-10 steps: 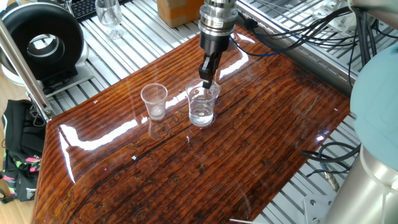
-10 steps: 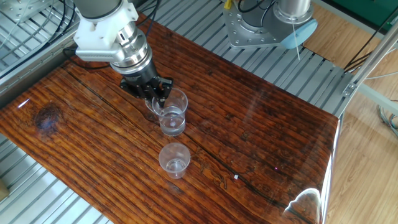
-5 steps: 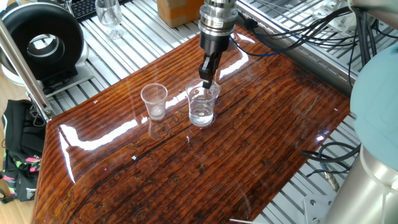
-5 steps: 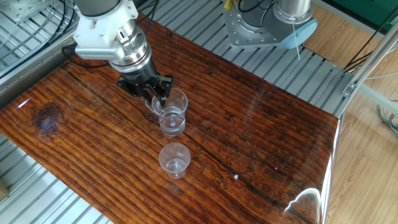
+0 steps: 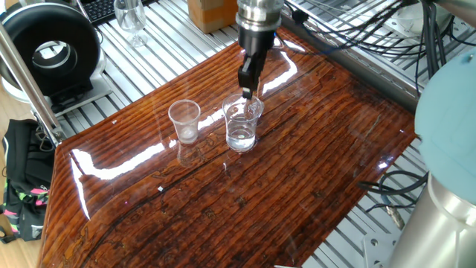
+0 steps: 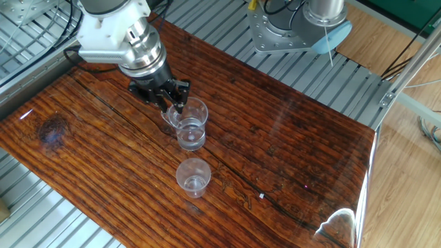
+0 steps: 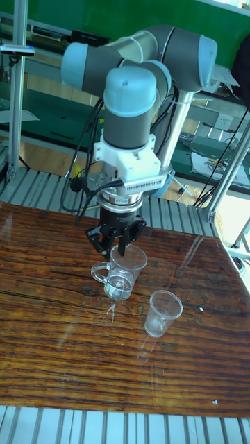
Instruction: Pour the water from one cup into another empty cup
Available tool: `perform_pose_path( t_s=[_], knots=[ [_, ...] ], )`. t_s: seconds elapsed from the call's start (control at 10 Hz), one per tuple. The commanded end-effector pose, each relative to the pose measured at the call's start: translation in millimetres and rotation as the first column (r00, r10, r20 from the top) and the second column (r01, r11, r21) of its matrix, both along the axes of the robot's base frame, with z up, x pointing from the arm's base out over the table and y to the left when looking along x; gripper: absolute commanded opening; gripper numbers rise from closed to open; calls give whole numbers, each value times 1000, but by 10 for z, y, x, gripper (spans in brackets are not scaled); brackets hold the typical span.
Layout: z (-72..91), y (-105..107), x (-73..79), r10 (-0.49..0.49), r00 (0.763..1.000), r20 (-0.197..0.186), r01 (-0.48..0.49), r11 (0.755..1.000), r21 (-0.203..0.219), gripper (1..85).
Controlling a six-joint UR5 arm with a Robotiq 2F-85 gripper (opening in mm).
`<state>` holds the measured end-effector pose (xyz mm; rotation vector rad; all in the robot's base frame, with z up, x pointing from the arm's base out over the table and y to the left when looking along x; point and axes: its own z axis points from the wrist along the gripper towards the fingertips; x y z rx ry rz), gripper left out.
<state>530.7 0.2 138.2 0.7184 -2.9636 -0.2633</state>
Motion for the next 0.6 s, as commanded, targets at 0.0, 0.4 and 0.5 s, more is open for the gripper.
perform_pose_path(
  t_s=[0.0, 0.4, 0.5],
  knots=[
    [379, 86, 142, -52, 999, 5, 52, 999, -16, 377],
    [719, 337, 851, -241, 959, 151, 246, 969, -18, 300],
    [755, 349, 935, -292, 941, 171, 304, 952, -44, 227]
  ],
)
